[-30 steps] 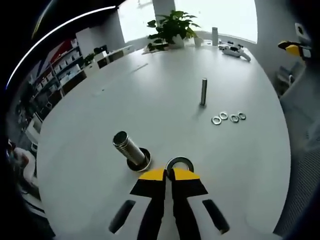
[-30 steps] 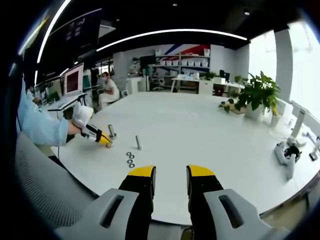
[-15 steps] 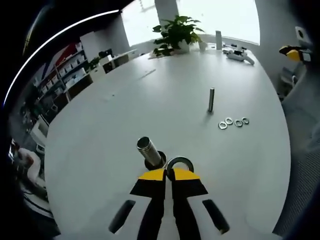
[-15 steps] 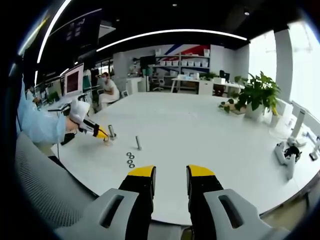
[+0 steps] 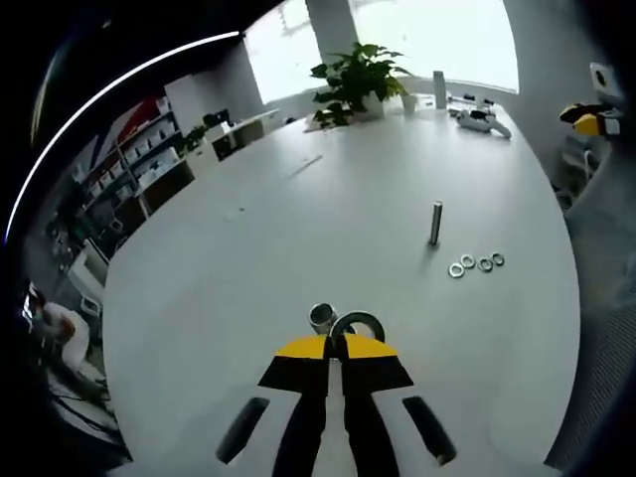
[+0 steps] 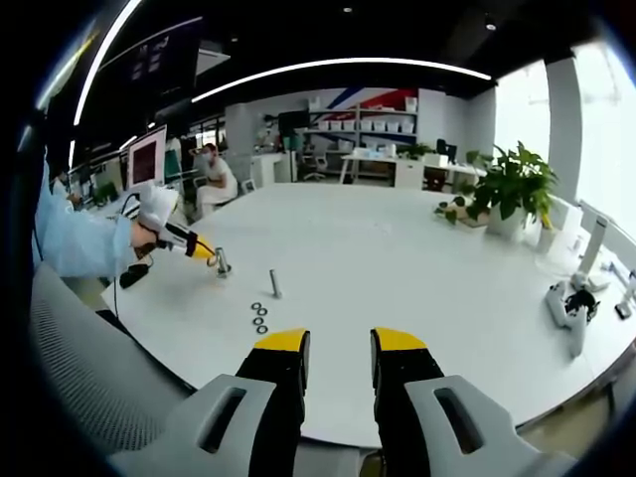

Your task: Place the washer onto the threaded stud by aligning its center hole with the stud, sliding it down to the base, and recovering from edge contact or off-axis alignment until the washer reaches the visible bottom stop.

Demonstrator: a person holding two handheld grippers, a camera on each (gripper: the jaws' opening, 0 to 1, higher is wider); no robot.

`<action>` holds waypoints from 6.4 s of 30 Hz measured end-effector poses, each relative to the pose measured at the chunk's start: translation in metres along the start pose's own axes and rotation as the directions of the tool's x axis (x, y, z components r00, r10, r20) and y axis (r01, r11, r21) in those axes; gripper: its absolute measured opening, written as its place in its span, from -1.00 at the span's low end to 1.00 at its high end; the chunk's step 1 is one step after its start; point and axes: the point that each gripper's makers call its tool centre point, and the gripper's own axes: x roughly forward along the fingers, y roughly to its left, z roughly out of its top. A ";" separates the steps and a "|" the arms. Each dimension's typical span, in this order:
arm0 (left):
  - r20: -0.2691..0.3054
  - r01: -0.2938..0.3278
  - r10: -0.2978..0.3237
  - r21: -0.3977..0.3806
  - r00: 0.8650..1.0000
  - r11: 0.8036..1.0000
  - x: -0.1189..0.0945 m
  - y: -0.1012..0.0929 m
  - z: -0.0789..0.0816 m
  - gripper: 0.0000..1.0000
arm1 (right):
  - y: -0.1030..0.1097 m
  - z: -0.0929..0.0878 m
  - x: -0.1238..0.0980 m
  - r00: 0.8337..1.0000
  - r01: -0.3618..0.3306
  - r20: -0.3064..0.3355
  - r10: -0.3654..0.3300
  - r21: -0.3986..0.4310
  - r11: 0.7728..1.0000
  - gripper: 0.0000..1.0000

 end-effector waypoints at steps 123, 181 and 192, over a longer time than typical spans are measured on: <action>0.327 -0.045 0.184 -0.389 0.927 0.920 -0.185 -0.058 0.038 -0.69 | 0.012 -0.004 0.001 0.998 -0.050 -0.032 0.049 -0.037 0.998 -0.46; 0.276 0.008 0.118 -0.417 0.954 0.909 -0.181 -0.136 0.014 -0.77 | 0.012 -0.009 0.002 0.997 -0.054 -0.061 0.053 -0.021 0.998 -0.47; 0.286 0.006 0.129 -0.428 0.949 0.904 -0.183 -0.133 0.014 -0.77 | 0.016 -0.010 0.004 0.994 -0.083 -0.084 0.075 -0.097 0.992 -0.47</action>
